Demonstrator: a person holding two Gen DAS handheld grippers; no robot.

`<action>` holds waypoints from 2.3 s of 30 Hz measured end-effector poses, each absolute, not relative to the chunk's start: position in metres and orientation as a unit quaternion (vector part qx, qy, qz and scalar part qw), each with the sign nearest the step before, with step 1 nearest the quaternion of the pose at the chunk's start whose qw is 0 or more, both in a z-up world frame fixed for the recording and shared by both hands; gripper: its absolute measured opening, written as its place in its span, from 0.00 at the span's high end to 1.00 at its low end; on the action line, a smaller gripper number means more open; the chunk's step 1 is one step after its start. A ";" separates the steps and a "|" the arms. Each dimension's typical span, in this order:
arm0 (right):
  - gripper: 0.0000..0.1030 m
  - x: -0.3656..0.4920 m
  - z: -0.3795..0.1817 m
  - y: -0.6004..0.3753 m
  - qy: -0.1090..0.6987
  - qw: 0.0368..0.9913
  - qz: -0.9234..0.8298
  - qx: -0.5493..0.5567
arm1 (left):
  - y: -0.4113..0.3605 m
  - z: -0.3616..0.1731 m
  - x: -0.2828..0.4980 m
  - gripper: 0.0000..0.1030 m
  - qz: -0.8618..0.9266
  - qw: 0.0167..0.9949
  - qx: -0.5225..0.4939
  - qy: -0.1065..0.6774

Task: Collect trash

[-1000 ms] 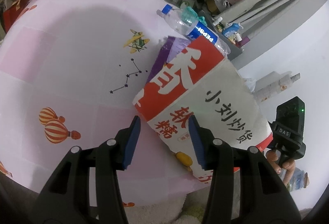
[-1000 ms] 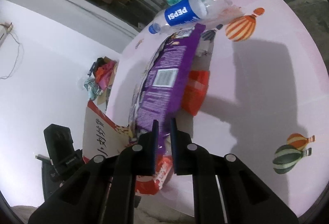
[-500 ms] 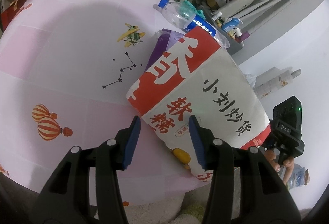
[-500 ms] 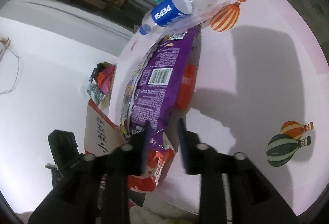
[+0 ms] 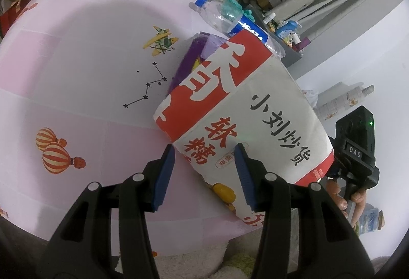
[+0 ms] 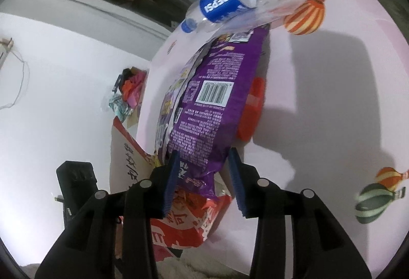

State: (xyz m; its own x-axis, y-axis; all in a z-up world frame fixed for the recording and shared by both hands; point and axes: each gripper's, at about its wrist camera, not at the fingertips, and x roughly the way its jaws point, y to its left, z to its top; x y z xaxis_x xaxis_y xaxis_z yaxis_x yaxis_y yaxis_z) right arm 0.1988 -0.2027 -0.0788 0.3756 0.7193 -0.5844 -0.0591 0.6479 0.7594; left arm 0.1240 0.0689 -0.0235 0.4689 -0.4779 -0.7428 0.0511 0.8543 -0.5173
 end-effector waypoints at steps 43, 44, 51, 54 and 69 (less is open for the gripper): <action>0.95 0.126 -0.034 -0.247 0.394 0.853 0.188 0.285 | 0.047 -0.032 0.137 0.56 -0.188 0.801 -0.213 0.528; 0.95 0.125 -0.039 -0.247 0.398 0.850 0.187 0.289 | 0.045 -0.034 0.139 0.56 -0.186 0.797 -0.216 0.533; 0.95 0.120 -0.060 -0.256 0.406 0.835 0.178 0.326 | 0.033 -0.049 0.144 0.54 -0.174 0.782 -0.237 0.550; 0.95 0.114 -0.054 -0.273 0.383 0.843 0.166 0.340 | 0.026 -0.050 0.143 0.56 -0.176 0.790 -0.228 0.541; 0.95 0.071 -0.052 -0.354 0.298 0.847 0.131 0.421 | 0.002 -0.029 0.133 1.00 -0.188 0.823 -0.176 0.507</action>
State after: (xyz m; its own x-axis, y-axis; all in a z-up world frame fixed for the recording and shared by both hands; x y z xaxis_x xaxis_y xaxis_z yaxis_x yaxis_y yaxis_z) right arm 0.0714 -0.3539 -0.0518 0.7886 0.4726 -0.3935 0.0289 0.6106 0.7914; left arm 0.1334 0.0020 -0.0290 0.4158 -0.4874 -0.7678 0.1304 0.8675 -0.4801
